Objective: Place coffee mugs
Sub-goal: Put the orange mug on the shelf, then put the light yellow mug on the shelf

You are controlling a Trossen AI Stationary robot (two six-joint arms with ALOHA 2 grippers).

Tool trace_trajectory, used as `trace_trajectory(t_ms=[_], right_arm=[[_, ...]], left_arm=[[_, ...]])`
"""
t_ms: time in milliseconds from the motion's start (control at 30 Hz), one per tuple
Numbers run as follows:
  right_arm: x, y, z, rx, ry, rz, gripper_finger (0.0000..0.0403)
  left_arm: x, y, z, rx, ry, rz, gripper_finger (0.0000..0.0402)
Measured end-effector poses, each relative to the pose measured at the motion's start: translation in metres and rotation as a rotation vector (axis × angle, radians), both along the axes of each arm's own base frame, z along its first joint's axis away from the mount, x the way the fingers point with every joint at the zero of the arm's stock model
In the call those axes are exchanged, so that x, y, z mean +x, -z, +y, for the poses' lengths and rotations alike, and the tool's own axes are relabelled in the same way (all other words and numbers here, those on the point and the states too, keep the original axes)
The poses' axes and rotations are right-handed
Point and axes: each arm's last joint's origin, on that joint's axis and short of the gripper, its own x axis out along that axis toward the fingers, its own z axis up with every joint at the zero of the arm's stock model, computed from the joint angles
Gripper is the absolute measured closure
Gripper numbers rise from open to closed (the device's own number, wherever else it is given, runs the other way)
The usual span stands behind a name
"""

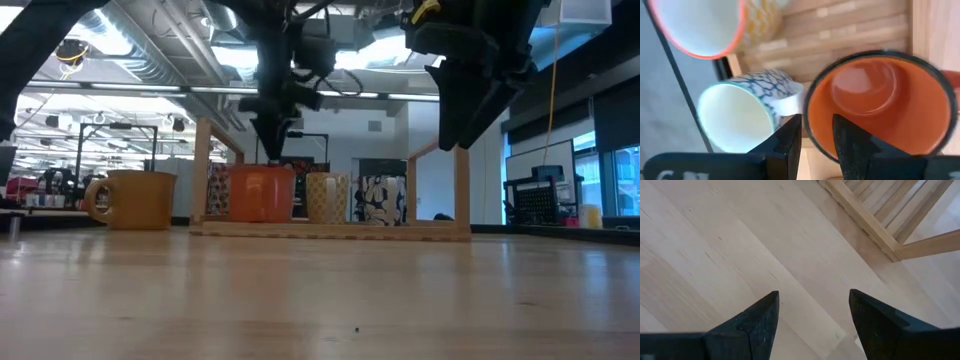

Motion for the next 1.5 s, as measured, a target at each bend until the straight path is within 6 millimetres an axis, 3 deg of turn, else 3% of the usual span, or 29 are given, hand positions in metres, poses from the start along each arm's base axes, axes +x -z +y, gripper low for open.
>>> trace_trajectory(t_ms=[233, 400, 533, 667, 833, 1000, 1167, 1367, 1500], right_arm=[[0.0, 0.0, 0.0, -0.003, -0.012, 0.006, 0.0174], [0.001, 0.0, 0.0, -0.009, -0.022, 0.003, 0.0174], [0.002, 0.0, 0.001, -0.011, -0.049, -0.005, 0.0174], [0.008, -0.001, 0.003, -0.008, -0.092, -0.045, 0.0174], [0.021, -0.004, 0.008, 0.015, -0.196, -0.143, 0.0174], [0.034, -0.009, 0.014, 0.077, -0.252, -0.272, 0.0174], [0.044, -0.016, 0.019, 0.134, -0.265, -0.389, 0.0174], [0.064, -0.037, 0.026, 0.208, -0.262, -0.68, 0.0174], [0.071, -0.048, 0.028, 0.219, -0.239, -0.825, 0.0174]], left_arm=[[0.002, -0.035, -0.002, 0.006, -0.038, -0.076, 0.0298], [-0.001, -0.067, -0.026, -0.078, -0.073, -0.174, 0.0298], [-0.02, -0.102, -0.057, -0.156, -0.084, -0.286, 0.0298], [-0.051, -0.135, -0.09, -0.17, -0.081, -0.386, 0.0298], [-0.096, -0.156, -0.125, -0.212, -0.117, -0.485, 0.0298], [-0.145, -0.158, -0.161, -0.297, -0.155, -0.536, 0.0298], [-0.186, -0.142, -0.189, -0.384, -0.175, -0.529, 0.0298], [-0.212, -0.11, -0.214, -0.457, -0.144, -0.453, 0.0299], [-0.215, -0.089, -0.231, -0.475, -0.077, -0.388, 0.0299]])
